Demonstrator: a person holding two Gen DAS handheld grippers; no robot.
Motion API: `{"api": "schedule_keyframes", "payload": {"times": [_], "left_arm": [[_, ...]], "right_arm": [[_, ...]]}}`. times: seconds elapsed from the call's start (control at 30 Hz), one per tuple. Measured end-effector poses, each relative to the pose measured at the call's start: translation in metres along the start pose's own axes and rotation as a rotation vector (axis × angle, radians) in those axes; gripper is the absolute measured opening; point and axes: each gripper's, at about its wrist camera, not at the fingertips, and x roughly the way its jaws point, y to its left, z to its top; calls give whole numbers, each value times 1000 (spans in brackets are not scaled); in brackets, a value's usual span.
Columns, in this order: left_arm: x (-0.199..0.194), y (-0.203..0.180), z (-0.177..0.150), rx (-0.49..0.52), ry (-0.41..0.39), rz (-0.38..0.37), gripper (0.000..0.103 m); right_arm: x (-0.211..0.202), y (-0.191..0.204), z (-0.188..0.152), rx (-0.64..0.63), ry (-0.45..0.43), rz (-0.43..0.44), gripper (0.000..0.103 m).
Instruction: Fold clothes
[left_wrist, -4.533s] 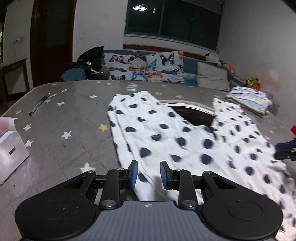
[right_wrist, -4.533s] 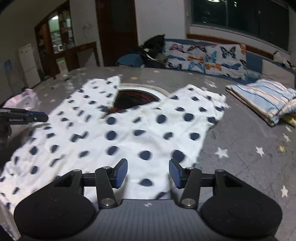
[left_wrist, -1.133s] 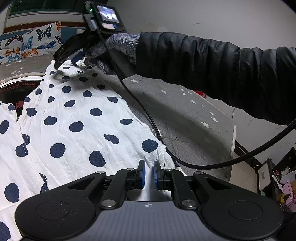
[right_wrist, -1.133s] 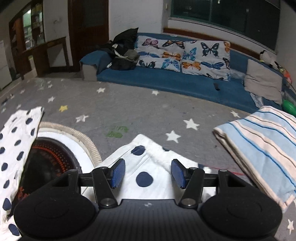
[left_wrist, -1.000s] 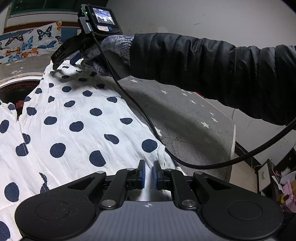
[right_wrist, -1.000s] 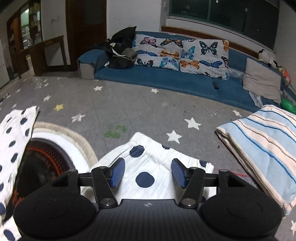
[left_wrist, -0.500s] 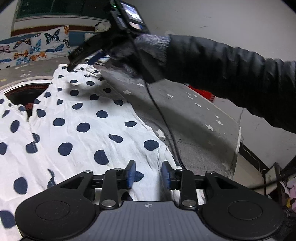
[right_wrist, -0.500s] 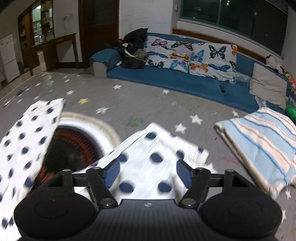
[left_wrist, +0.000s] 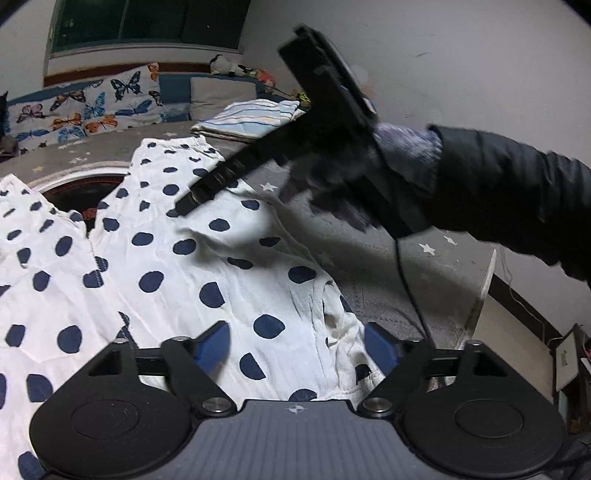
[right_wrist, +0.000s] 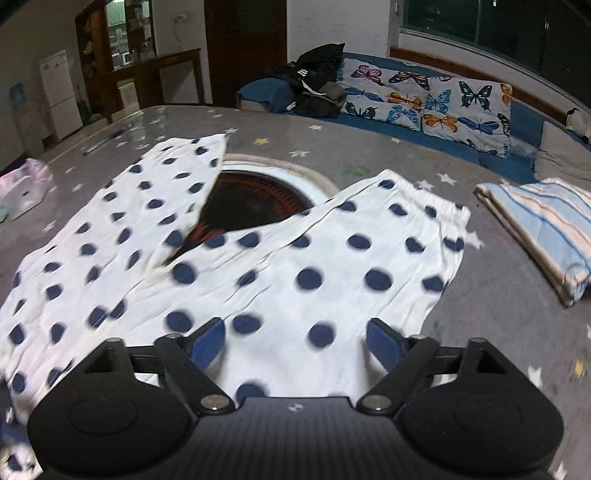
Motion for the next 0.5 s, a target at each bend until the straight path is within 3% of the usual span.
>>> {"api": "schedule_keyframes", "payload": {"times": [0.17,0.5], "left_arm": [[-6,-5,0,12,-13,37,102],[-24,-1,-6,-14,-41,105,103]], "right_arm": [[-20,18,-19,-27,-23,-17,98],[-50,45,-55,-61,-30,-58,103]]}}
